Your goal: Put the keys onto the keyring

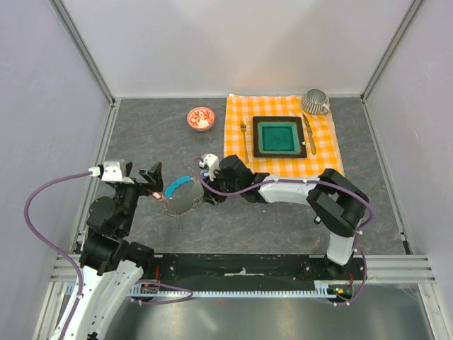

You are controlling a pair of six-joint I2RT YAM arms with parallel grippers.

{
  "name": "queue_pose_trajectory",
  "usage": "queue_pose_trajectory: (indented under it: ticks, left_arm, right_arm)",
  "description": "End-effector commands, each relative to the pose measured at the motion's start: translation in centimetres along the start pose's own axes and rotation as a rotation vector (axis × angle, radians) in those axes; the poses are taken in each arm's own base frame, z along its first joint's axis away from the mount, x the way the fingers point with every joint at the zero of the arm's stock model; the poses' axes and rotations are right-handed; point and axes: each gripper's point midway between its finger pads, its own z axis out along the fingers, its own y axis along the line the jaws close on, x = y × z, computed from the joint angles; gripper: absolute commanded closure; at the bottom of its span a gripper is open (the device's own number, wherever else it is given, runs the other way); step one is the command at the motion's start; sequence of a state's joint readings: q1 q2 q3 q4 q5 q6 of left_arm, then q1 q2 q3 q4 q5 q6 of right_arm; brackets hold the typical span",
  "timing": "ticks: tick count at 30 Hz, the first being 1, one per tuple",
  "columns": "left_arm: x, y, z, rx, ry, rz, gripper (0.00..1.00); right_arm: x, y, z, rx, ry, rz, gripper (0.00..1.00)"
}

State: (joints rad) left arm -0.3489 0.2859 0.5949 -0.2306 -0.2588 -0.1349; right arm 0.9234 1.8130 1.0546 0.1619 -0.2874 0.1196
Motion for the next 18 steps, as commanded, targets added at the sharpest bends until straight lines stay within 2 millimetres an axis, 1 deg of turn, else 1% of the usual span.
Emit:
queue_pose_trajectory:
  ticks: [1,3,4,6,8,9,10,12,13,14,16,17,18]
  left_arm:
    - [-0.2,-0.2,0.2,0.008,-0.008,-0.023,0.01]
    - [-0.2,-0.3,0.2,0.012,-0.006,-0.023,0.02]
    - [-0.2,-0.3,0.2,0.010,-0.004,-0.022,0.02]
    - [-0.2,-0.4,0.2,0.013,-0.004,-0.023,0.02]
    - [-0.1,-0.3,0.3,0.012,-0.003,-0.022,0.02]
    - [-0.1,-0.3,0.2,0.012,-0.004,-0.022,0.02]
    - [0.0,-0.3,0.3,0.011,0.000,-0.021,0.02]
    - [-0.1,-0.4,0.3,0.018,-0.002,-0.022,0.02]
    - [0.0,-0.4,0.3,0.017,0.001,-0.021,0.02]
    - [0.0,-0.4,0.3,0.017,0.002,-0.021,0.02]
    - [-0.1,-0.5,0.3,0.019,0.000,-0.022,0.02]
    - [-0.1,-0.4,0.2,0.018,-0.003,-0.022,0.02]
    - [-0.1,-0.4,0.2,0.017,-0.004,-0.022,0.02]
  right_arm:
    - [-2.7,1.5,1.5,-0.080,-0.077,0.003,0.53]
    - [-2.3,2.0,2.1,-0.116,-0.072,0.022,0.55]
    - [-2.7,2.6,2.3,-0.140,-0.082,0.024,0.55]
    - [-2.3,2.7,3.0,-0.151,-0.074,0.022,0.55]
    - [-2.4,3.1,3.5,-0.161,-0.077,0.016,0.55]
    - [-2.2,3.0,3.9,-0.162,-0.072,0.021,0.55]
    - [-2.4,3.0,4.1,-0.164,-0.076,0.019,0.56]
    - [-2.0,2.9,4.7,-0.168,-0.065,0.020,0.57]
    - [-2.2,2.9,4.9,-0.173,-0.067,0.018,0.57]
    - [-1.7,2.9,5.3,-0.182,-0.054,0.018,0.57]
    - [-1.7,2.8,5.6,-0.183,-0.050,0.017,0.58]
    - [-1.1,2.7,6.0,-0.182,-0.037,0.020,0.58]
    - [-0.9,2.6,6.1,-0.180,-0.033,0.021,0.59]
